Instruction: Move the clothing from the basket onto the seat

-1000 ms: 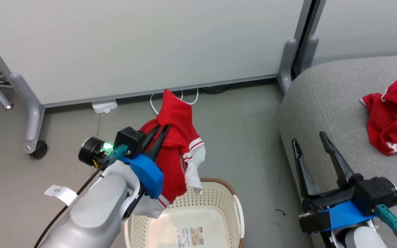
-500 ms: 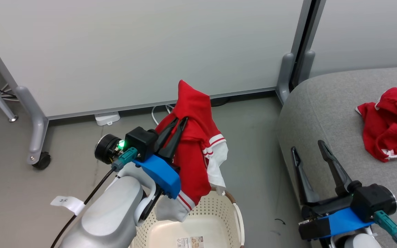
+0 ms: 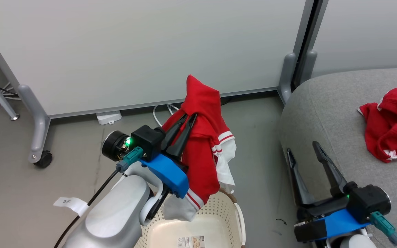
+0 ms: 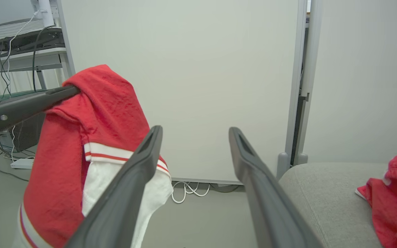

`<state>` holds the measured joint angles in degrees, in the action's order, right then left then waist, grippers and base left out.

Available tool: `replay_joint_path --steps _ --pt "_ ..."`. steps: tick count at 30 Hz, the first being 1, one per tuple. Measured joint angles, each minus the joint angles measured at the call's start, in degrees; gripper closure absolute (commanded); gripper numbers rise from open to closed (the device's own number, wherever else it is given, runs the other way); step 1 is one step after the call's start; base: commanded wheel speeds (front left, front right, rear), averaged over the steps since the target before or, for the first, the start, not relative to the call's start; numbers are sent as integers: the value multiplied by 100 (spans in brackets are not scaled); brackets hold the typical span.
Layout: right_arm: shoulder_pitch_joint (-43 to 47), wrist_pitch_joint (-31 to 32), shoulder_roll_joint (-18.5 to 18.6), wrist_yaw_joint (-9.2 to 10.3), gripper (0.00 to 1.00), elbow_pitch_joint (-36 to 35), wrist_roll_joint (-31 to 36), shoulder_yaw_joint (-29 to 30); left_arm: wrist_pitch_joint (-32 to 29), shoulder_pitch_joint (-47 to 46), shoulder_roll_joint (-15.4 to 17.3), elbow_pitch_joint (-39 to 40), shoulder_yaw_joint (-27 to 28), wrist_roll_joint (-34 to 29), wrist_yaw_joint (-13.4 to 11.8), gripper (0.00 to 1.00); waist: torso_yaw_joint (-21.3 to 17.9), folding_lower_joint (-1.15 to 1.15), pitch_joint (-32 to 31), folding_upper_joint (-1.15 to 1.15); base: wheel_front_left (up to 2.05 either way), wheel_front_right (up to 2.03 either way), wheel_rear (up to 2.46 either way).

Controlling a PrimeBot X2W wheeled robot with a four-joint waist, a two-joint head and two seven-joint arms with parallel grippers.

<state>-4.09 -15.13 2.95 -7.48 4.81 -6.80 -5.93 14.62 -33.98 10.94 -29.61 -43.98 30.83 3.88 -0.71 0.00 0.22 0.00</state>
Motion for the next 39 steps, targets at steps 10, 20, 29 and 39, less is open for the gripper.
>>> replay_joint_path --steps 10,20,29,39 --pt "-421 1 -4 0 0 116 18 -890 -68 -24 4 140 -96 -14 -31 100 38 0 79 0 0 0 0" --pt "-1285 0 14 0 0 1042 194 -1555 -93 -254 -138 339 -255 -111 -31 100 222 0 273 0 0 0 0" --pt "-1887 0 12 0 0 1991 368 -1563 -92 -371 -289 526 -405 -162 -23 100 390 0 422 0 0 0 0" --pt "-2161 0 -3 0 100 2399 -135 -1450 -92 -365 -398 711 -581 -165 -3 100 505 1 425 0 0 0 0"
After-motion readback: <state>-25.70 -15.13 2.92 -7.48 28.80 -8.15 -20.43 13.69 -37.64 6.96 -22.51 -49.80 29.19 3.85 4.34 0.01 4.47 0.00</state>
